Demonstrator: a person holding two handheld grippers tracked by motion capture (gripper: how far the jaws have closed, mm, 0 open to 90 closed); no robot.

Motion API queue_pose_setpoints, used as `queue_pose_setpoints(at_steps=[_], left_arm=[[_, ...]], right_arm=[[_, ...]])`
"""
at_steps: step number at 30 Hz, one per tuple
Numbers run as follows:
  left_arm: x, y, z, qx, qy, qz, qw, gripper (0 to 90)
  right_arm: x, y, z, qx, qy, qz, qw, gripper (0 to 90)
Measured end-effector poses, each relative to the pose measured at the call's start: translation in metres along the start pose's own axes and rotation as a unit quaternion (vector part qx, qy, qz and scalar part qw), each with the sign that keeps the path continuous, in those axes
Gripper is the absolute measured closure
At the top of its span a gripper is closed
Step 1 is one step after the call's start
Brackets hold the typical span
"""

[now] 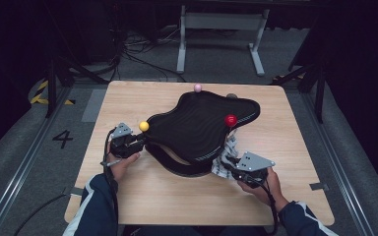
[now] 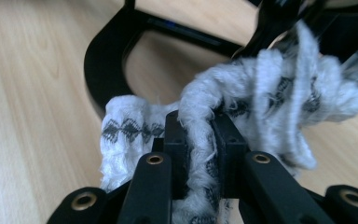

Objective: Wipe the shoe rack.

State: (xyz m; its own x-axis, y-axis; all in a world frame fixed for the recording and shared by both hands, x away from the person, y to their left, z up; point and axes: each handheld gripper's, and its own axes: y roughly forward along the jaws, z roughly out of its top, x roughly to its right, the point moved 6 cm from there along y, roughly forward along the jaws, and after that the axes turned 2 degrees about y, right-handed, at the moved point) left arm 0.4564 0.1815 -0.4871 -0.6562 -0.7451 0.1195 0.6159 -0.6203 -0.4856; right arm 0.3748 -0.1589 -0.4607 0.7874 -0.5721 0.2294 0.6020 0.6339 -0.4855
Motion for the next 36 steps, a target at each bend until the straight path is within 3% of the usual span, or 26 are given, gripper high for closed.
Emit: queue_pose_setpoints(at_steps=[7,12,22,28,33,36], left_arm=[[0.005,0.000,-0.001,-0.004,0.002,-0.010,0.9999,71.8],[0.010,0.003,-0.001,-0.001,0.006,-0.020,0.9998,71.7],[0.014,0.005,-0.003,-0.005,0.010,-0.030,0.9995,71.8],[0.015,0.005,-0.003,-0.009,0.017,-0.032,0.9993,72.0],[0.016,0.006,-0.003,-0.010,0.018,-0.036,0.9991,71.9],[0.016,0.006,-0.003,-0.008,0.018,-0.039,0.9991,71.9]], right_arm=[[0.013,-0.025,0.028,0.059,0.015,-0.032,0.9976,78.5],[0.019,-0.034,0.039,0.080,0.018,-0.052,0.9953,78.4],[0.021,-0.005,0.010,0.021,0.023,-0.039,0.9988,78.5],[0.019,0.013,-0.011,-0.018,0.015,-0.032,0.9992,78.6],[0.021,0.021,-0.022,-0.035,0.019,-0.030,0.9987,78.6],[0.021,0.021,-0.019,-0.031,0.019,-0.034,0.9988,78.5]])
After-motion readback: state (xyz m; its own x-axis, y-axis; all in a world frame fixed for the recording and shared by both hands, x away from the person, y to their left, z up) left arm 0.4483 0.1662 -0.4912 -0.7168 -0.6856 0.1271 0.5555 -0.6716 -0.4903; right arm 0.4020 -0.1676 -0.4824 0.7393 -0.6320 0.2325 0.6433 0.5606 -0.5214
